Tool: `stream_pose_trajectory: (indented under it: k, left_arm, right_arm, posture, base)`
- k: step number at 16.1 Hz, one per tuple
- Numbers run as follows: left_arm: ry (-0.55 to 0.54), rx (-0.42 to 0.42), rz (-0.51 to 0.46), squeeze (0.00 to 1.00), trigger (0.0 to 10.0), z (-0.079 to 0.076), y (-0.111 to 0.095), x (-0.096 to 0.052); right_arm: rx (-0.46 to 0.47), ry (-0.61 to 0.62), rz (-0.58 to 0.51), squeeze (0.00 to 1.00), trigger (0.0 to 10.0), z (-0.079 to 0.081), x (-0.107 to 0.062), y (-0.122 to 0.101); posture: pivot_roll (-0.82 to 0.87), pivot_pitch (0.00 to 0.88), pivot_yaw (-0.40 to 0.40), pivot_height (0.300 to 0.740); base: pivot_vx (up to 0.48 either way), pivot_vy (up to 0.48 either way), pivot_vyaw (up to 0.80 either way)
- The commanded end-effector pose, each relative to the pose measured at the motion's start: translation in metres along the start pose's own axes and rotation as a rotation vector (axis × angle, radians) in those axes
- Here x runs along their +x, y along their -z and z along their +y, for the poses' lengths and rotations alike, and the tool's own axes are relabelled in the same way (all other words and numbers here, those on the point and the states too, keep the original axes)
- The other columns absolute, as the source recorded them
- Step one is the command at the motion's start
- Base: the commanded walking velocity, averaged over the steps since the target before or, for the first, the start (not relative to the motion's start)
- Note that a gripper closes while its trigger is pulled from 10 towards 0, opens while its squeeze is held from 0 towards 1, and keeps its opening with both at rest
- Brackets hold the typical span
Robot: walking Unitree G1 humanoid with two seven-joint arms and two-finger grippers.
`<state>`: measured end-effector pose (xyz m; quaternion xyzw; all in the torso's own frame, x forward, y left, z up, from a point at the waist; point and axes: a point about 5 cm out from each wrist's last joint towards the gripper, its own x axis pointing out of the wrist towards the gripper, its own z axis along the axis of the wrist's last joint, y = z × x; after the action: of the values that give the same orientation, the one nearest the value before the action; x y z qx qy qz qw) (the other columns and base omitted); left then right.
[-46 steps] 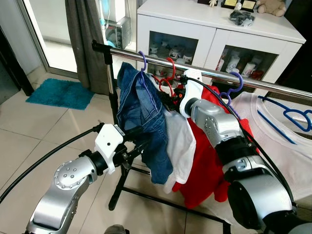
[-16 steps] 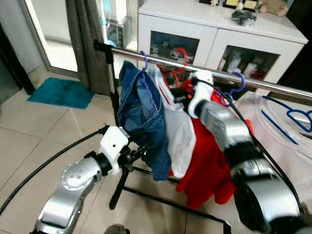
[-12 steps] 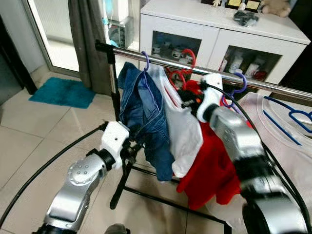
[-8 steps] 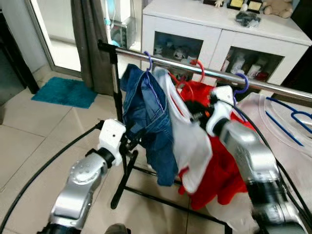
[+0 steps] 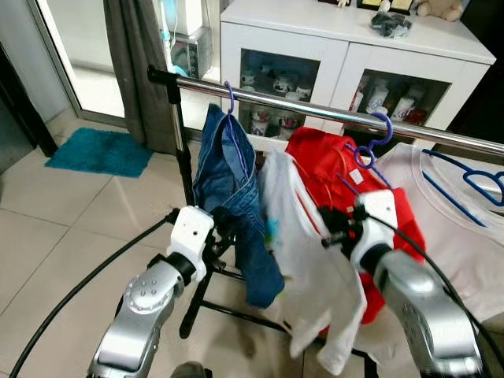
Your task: Hang hanger
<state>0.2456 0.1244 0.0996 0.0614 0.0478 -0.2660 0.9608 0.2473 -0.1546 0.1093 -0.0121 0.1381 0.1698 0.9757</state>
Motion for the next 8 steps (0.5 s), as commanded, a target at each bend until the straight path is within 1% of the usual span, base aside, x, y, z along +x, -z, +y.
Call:
stream_pose_trajectory:
  k: [1,3,4,5,6,8]
  left_arm:
    - [0.001,0.001,-0.016,0.00,10.0,-0.004,-0.007,0.002]
    - [0.011,0.003,-0.040,0.00,10.0,-0.002,-0.017,0.010]
    - [0.045,-0.004,-0.056,0.00,10.0,-0.002,-0.020,0.018]
    - [0.089,0.015,-0.048,0.00,10.0,-0.003,-0.020,0.023]
    - [0.109,0.020,-0.037,0.00,10.0,-0.001,-0.018,0.023]
    - [0.105,0.019,-0.028,0.00,10.0,0.000,-0.016,0.023]
  right_arm:
    - [0.016,0.060,-0.016,0.00,0.0,-0.006,-0.012,-0.004]
    - [0.036,0.058,-0.045,0.00,0.0,-0.006,-0.020,-0.006]
    - [0.050,0.063,-0.062,0.00,0.0,-0.007,-0.019,-0.006]
    - [0.030,0.078,-0.059,0.00,0.0,-0.007,-0.020,-0.005]
    - [0.041,0.085,-0.071,0.00,0.0,-0.006,-0.020,-0.006]
    - [0.047,0.119,-0.063,0.00,0.0,-0.008,-0.021,-0.004]
  posture:
    - [0.04,0.029,-0.054,0.740]
    - [0.02,0.011,0.002,0.740]
    - [0.01,0.034,0.015,0.740]
    - [0.00,0.042,0.039,0.740]
    - [0.00,0.037,0.045,0.740]
    - [0.00,0.024,0.061,0.740]
  base:
    - [0.000,0.000,0.00]
    - [0.000,0.000,0.00]
    - [0.000,0.000,0.00]
    - [-0.247,0.000,0.00]
    - [-0.251,0.000,0.00]
    - [-0.255,0.000,0.00]
